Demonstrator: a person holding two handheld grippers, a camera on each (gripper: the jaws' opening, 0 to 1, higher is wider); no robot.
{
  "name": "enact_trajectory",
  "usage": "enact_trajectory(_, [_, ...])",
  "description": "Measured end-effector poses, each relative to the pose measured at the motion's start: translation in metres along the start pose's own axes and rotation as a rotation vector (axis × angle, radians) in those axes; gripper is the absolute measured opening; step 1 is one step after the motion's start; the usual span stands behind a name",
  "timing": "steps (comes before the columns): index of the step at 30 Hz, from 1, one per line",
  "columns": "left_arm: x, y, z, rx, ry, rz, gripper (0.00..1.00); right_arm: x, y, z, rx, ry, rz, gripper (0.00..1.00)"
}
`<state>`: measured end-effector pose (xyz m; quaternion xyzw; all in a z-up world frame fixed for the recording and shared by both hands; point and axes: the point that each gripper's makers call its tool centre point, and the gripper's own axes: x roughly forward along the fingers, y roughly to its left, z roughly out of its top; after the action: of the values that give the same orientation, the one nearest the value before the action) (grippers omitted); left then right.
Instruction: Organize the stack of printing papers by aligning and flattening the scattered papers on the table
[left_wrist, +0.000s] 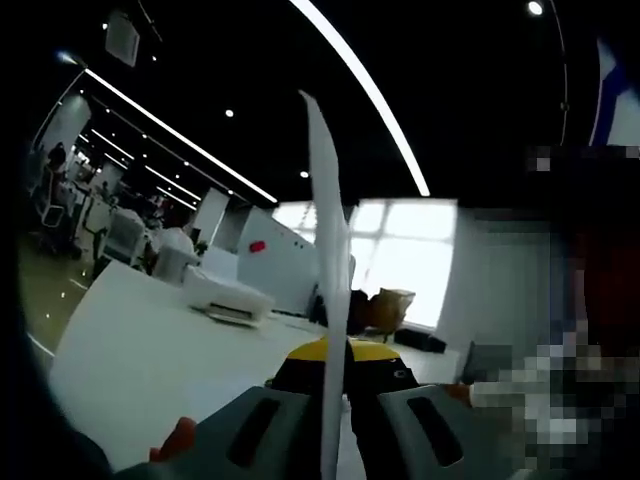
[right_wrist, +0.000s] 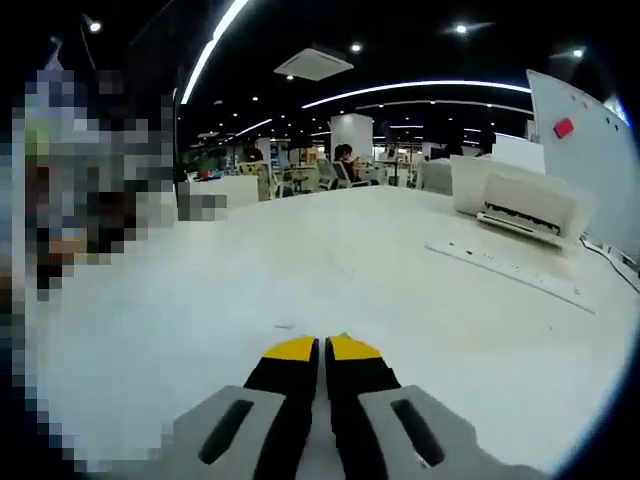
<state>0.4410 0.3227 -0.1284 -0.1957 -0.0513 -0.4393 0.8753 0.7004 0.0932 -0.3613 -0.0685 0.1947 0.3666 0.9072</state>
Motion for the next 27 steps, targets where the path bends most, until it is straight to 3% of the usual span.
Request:
enact_trajectory(2, [-0.001, -0.001, 0.002, 0.005, -0.004, -0.002, 0.06, -0.025, -0.005, 0.012, 0.034, -0.039, 0.019, 0.55])
enact_trajectory(4, [-0.001, 0.000, 0.003, 0.006, -0.006, -0.005, 0.06, -0.053, -0.020, 0.018, 0.080, -0.072, -0.007, 0.88])
enact_trajectory(5, [-0.001, -0.001, 0.003, 0.006, -0.010, -0.007, 0.06, -0.069, -0.033, 0.015, 0.094, -0.070, -0.049, 0.89])
enact_trajectory(7, [0.000, -0.001, 0.003, 0.000, -0.018, -0.014, 0.06, -0.094, -0.051, 0.006, 0.084, -0.059, -0.106, 0.82])
enact_trajectory(9, [0.001, -0.003, 0.002, -0.003, -0.025, -0.022, 0.06, -0.122, -0.073, -0.006, 0.077, -0.080, -0.187, 0.89])
enact_trajectory(11, [0.004, -0.005, 0.001, -0.007, -0.031, -0.034, 0.06, -0.144, -0.095, -0.018, 0.093, -0.120, -0.261, 0.90])
enact_trajectory(13, [0.009, -0.006, -0.002, -0.014, -0.030, -0.042, 0.06, -0.156, -0.113, -0.041, 0.085, -0.058, -0.338, 0.90])
enact_trajectory(19, [0.015, -0.011, -0.002, -0.013, -0.021, -0.052, 0.06, -0.153, -0.124, -0.072, 0.091, -0.006, -0.386, 0.90])
enact_trajectory(22, [0.014, -0.011, -0.001, -0.005, -0.017, -0.046, 0.06, -0.150, -0.126, -0.078, 0.180, -0.018, -0.380, 0.90])
enact_trajectory(23, [0.014, -0.010, -0.001, -0.004, -0.016, -0.044, 0.06, -0.149, -0.125, -0.078, 0.134, -0.011, -0.361, 0.90])
enact_trajectory(27, [0.015, -0.008, 0.001, -0.006, -0.019, -0.037, 0.06, -0.150, -0.126, -0.075, 0.156, -0.036, -0.370, 0.90])
